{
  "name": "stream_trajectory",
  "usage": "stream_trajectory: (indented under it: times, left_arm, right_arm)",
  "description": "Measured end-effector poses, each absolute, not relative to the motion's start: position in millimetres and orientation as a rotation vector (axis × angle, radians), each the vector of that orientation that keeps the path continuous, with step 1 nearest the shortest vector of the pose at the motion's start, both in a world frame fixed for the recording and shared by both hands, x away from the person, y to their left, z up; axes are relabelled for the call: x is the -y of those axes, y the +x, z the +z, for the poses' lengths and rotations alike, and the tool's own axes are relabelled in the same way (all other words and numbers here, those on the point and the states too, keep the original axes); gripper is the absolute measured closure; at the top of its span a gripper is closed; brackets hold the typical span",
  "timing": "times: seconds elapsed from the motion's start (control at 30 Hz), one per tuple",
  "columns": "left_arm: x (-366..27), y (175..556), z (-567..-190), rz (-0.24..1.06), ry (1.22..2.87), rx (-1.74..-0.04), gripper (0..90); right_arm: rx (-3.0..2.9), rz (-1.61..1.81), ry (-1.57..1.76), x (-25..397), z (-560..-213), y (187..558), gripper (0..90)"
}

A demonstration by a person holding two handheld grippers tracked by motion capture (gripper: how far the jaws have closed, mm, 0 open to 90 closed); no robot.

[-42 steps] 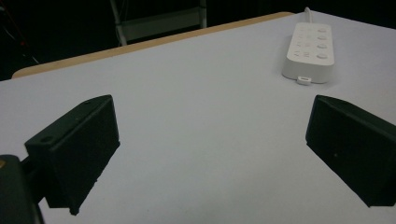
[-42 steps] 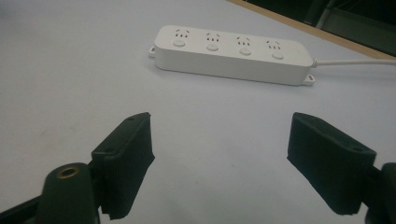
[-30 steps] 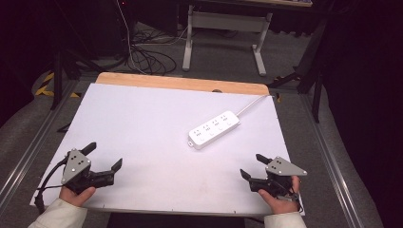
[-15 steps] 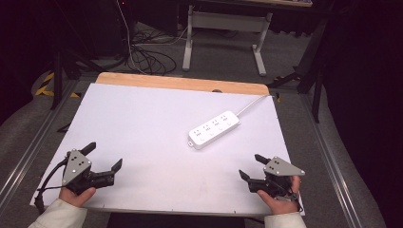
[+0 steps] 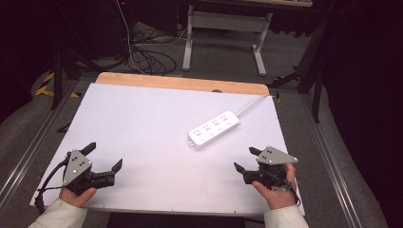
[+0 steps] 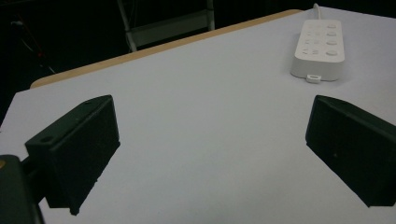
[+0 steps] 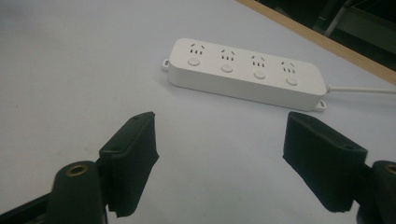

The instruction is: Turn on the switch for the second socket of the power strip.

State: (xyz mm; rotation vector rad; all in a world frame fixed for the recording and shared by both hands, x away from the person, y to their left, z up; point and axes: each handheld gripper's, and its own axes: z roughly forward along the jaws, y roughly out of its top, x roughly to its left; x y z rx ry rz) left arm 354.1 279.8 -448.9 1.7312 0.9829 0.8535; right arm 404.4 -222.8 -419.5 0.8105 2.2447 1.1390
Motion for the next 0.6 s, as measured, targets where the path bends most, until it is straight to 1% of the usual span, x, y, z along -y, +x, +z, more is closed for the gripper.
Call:
stream_trajectory:
  times: [0.6]
  left_arm:
    - [-279.6, 354.5, -449.1, 0.852, 1.732, -0.989, 3.4]
  right_arm:
    - [-2.263, 1.138, 0.788, 204.4, -390.1, 430.5, 28.9]
